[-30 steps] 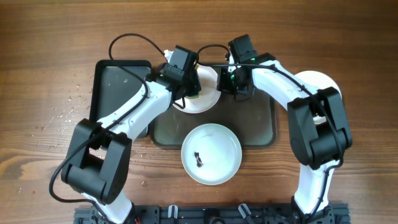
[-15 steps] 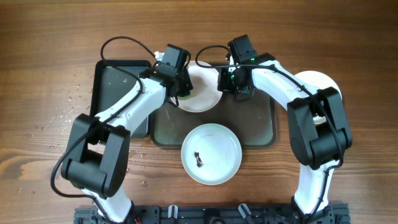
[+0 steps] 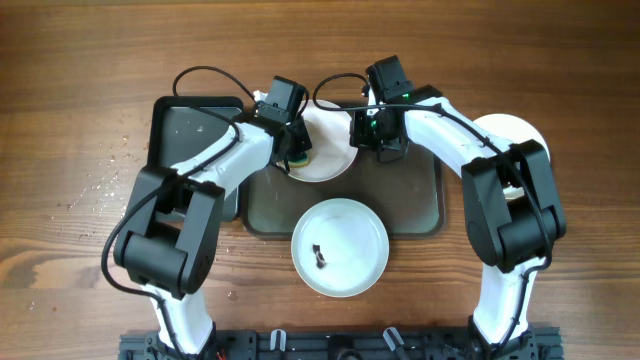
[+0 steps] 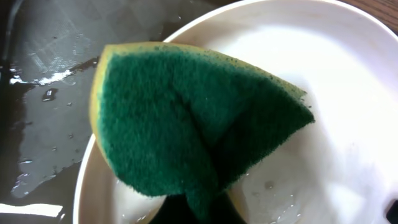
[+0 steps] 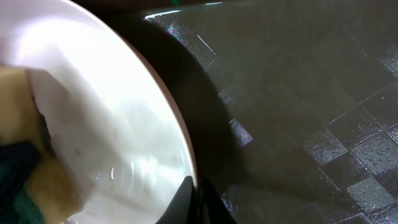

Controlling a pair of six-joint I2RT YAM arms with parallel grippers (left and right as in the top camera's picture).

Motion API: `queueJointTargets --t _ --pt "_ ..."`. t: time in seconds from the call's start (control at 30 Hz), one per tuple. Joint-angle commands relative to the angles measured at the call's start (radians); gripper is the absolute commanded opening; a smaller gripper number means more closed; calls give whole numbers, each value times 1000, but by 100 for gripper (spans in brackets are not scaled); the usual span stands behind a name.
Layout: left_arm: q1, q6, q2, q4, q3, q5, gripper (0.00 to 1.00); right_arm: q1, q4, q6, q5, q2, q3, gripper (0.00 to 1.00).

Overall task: Clean dirty plates on tray and stack at the side
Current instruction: 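Rub the sponge over the plate while the right gripper holds it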

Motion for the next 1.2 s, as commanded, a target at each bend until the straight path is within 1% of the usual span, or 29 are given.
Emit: queueJointTargets --t 0.0,0.4,0.47,0.5,0.67,0.8,0.83,1.0,1.07,1.17 --pt "-3 -9 82 19 3 163 4 0 0 -26 43 20 -8 4" --pt "-2 -8 92 150 3 457 4 25 20 -40 43 20 -8 4" --pt "1 21 82 162 8 480 4 25 20 -40 43 20 -8 4" --pt "13 44 32 161 22 472 4 25 20 -40 43 20 -8 4" --pt "45 44 -91 175 26 467 4 25 20 -41 43 20 -8 4" --pt "57 44 -166 154 25 391 4 25 20 -41 43 20 -8 4" --pt "56 44 -174 124 25 323 4 25 20 -40 43 20 -8 4" --pt "56 44 -144 6 25 134 4 25 20 -41 43 20 -8 4" --pt "56 44 -121 -11 24 104 4 25 20 -40 43 20 -8 4" --pt "55 44 -80 -14 23 105 4 25 20 -40 43 20 -8 4"
